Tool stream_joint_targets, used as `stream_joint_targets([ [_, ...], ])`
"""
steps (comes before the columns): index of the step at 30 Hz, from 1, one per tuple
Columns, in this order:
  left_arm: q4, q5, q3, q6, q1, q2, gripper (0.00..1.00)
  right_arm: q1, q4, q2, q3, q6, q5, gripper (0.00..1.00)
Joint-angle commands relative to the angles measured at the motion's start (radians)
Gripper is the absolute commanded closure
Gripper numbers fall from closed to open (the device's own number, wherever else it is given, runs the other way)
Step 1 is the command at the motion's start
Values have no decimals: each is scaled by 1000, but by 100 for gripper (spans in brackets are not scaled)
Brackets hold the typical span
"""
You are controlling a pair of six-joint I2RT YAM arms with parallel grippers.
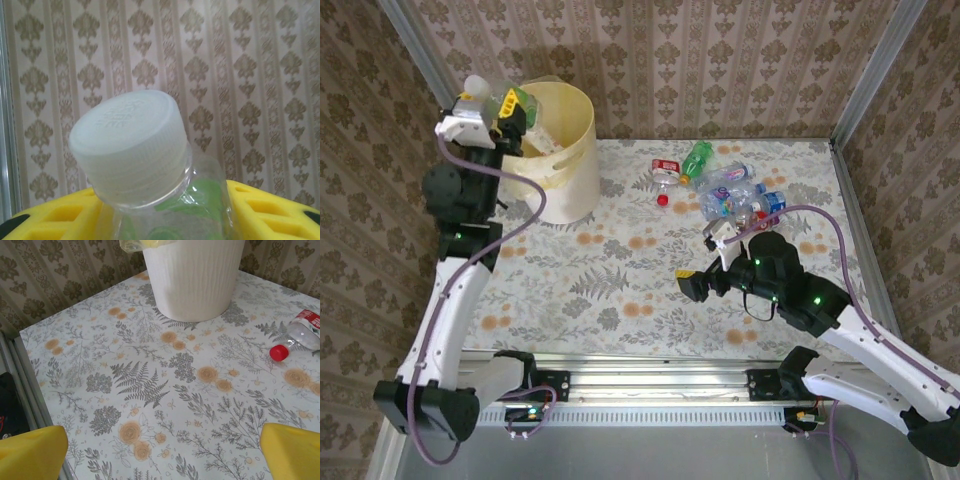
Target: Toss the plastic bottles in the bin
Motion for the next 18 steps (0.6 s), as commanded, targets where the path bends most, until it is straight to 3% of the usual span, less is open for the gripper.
stream_joint_targets([
  [1, -184, 91, 133, -114, 64, 115, 48, 5, -32, -26, 8, -9, 21, 0],
  [3, -318, 97, 217, -120, 86, 204, 42, 7, -38, -35, 5, -3, 25, 0],
  [9, -639, 189, 444, -171, 122, 387, 4, 6, -63, -69, -4, 17, 31, 0],
  [18, -712, 196, 519, -253, 113, 262, 0, 6, -107, -63, 10, 61, 105, 0],
])
